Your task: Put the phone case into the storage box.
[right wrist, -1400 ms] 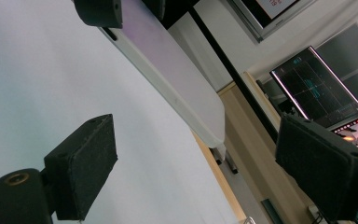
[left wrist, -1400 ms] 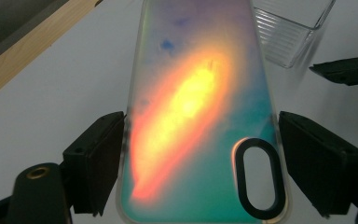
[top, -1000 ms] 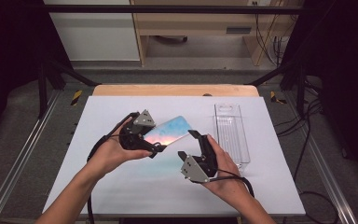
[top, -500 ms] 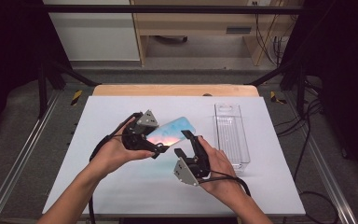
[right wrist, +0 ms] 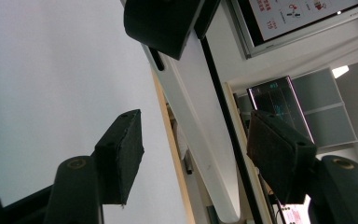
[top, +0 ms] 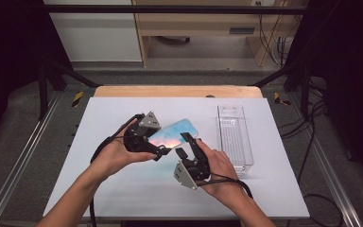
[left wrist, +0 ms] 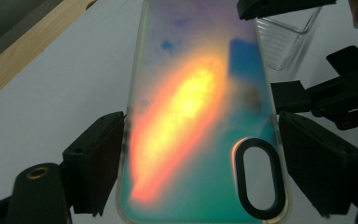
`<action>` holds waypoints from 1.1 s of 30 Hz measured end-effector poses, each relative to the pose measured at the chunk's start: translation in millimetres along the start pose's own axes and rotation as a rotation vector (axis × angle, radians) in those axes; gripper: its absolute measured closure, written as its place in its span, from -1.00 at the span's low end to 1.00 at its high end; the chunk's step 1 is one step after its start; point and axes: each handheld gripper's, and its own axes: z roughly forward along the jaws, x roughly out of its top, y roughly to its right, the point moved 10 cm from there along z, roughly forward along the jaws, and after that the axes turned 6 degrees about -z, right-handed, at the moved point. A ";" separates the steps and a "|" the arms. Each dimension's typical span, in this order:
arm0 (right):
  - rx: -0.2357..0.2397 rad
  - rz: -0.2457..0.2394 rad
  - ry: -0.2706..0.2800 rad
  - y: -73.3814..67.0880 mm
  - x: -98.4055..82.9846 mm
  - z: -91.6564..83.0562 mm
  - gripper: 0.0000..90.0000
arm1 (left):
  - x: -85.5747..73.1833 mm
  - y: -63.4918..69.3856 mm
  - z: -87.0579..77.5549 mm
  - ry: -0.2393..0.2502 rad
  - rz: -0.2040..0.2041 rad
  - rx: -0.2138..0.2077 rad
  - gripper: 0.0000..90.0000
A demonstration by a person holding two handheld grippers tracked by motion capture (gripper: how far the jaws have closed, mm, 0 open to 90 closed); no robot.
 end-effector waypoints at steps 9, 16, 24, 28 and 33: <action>-0.003 -0.038 -0.004 -1.1 1.7 0.8 -0.09 | -0.6 2.6 1.4 -0.005 0.003 -0.008 -0.63; -0.002 -0.084 -0.012 -3.0 3.4 1.4 0.13 | -1.5 3.7 0.9 -0.005 -0.001 -0.016 -0.63; -0.002 -0.099 -0.006 -5.6 6.6 2.1 0.21 | -2.4 4.7 0.6 -0.009 0.001 -0.023 -0.63; -0.004 -0.138 -0.005 -5.3 7.8 2.3 0.25 | -2.7 6.3 1.0 -0.013 0.002 -0.028 -0.63; -0.009 -0.135 -0.008 -7.4 8.6 2.4 0.28 | -2.7 7.5 0.7 -0.016 0.001 -0.035 -0.63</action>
